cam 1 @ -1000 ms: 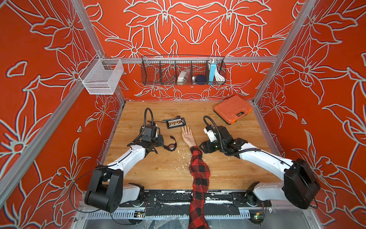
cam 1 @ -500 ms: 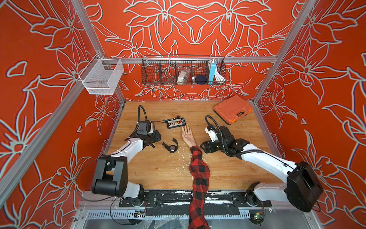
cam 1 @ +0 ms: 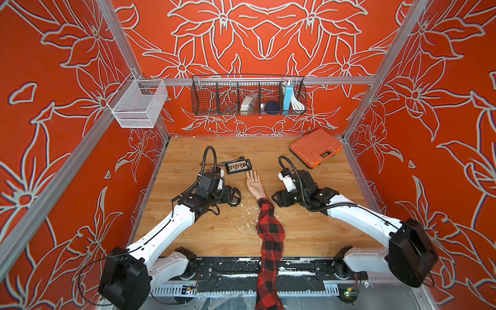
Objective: Take off the watch
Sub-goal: Adjust the watch at the center of the board.
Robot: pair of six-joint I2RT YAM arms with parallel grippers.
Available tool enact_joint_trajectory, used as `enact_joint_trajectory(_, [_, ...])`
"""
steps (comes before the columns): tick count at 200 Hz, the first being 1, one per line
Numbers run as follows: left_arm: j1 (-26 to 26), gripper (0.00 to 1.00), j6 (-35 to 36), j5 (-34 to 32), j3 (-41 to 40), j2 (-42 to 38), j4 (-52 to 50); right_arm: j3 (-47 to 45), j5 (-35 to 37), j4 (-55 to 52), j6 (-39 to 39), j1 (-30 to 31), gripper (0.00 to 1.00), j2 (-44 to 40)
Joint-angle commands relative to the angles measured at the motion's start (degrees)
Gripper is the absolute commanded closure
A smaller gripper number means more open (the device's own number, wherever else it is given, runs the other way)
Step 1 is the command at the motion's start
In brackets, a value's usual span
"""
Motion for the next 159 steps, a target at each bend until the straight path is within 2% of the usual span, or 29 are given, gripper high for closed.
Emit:
enact_joint_trajectory(1, [-2.2,0.53,-3.4,-0.3,-0.8,2.1,0.9,0.4,-0.7,-0.2,-0.2,-0.4,0.21,0.6])
enact_joint_trajectory(46, [-2.9,0.57,-3.2,2.5,0.6,7.7,7.5,0.3,-0.2,-1.1,-0.2,-0.4,0.22,-0.3])
enact_joint_trajectory(90, [-2.2,0.74,-0.4,1.4,5.0,13.5,8.7,0.1,0.2,-1.3,-0.3,-0.4,0.22,-0.8])
enact_joint_trajectory(124, [0.9,0.91,1.6,4.1,8.1,19.5,9.5,0.4,0.4,-1.8,-0.6,-0.4,0.22,-0.6])
enact_joint_trajectory(159, [4.5,0.98,4.4,6.9,11.8,26.7,9.1,0.3,0.6,-2.0,-0.7,-0.5,0.22,-0.7])
